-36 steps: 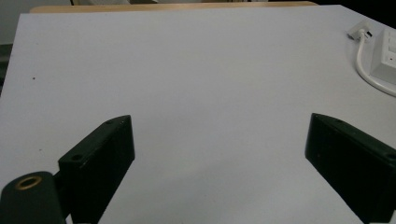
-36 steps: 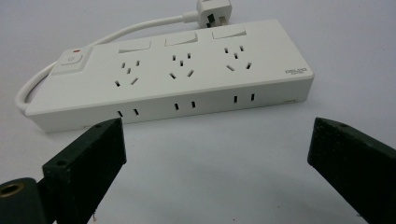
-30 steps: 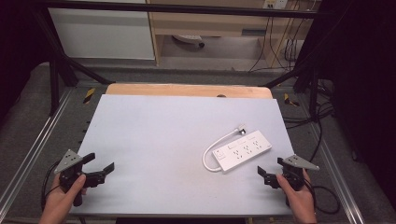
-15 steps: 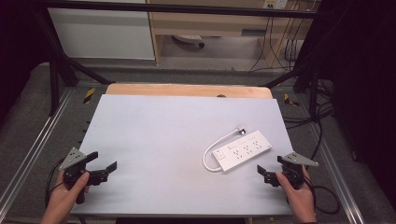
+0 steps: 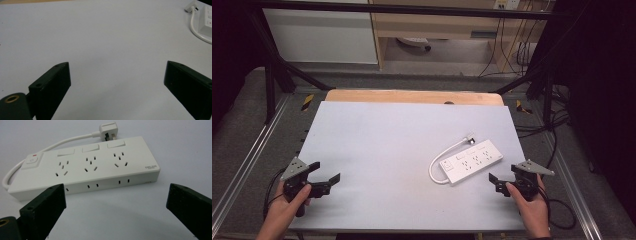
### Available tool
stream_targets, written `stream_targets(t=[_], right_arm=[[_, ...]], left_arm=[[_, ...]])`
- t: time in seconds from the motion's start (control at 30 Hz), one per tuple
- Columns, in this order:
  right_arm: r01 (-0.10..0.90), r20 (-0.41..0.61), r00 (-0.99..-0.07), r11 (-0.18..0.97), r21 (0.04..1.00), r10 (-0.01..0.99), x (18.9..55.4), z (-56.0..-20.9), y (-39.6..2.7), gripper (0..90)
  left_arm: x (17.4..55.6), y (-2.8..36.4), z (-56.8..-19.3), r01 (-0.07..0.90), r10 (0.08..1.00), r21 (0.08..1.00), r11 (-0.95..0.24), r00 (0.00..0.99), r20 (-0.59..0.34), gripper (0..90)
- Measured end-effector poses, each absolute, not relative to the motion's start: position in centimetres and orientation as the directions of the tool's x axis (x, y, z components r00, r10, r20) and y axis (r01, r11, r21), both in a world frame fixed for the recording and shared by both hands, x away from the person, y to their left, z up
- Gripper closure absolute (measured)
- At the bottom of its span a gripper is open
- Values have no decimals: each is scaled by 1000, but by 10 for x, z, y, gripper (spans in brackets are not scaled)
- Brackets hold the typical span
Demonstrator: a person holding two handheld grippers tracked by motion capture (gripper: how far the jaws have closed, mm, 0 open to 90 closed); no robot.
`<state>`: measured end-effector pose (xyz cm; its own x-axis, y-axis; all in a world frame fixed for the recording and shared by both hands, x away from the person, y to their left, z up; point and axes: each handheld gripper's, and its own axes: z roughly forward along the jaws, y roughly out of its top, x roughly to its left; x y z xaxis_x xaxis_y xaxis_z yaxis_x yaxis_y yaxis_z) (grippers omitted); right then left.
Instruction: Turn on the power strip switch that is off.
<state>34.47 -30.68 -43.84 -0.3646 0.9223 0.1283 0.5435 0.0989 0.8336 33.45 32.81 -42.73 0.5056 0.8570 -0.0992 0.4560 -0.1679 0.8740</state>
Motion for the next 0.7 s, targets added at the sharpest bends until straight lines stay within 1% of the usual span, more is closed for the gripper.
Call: stream_targets(t=[0.2,0.7], right_arm=[[536,149,-367,77,841,918,344,-433,-305,39],[492,136,-407,92,866,903,348,-410,-293,47]], left_arm=[[337,329,-429,462,856,871,-167,506,-105,71],[333,331,-431,469,857,866,-173,505,-102,71]])
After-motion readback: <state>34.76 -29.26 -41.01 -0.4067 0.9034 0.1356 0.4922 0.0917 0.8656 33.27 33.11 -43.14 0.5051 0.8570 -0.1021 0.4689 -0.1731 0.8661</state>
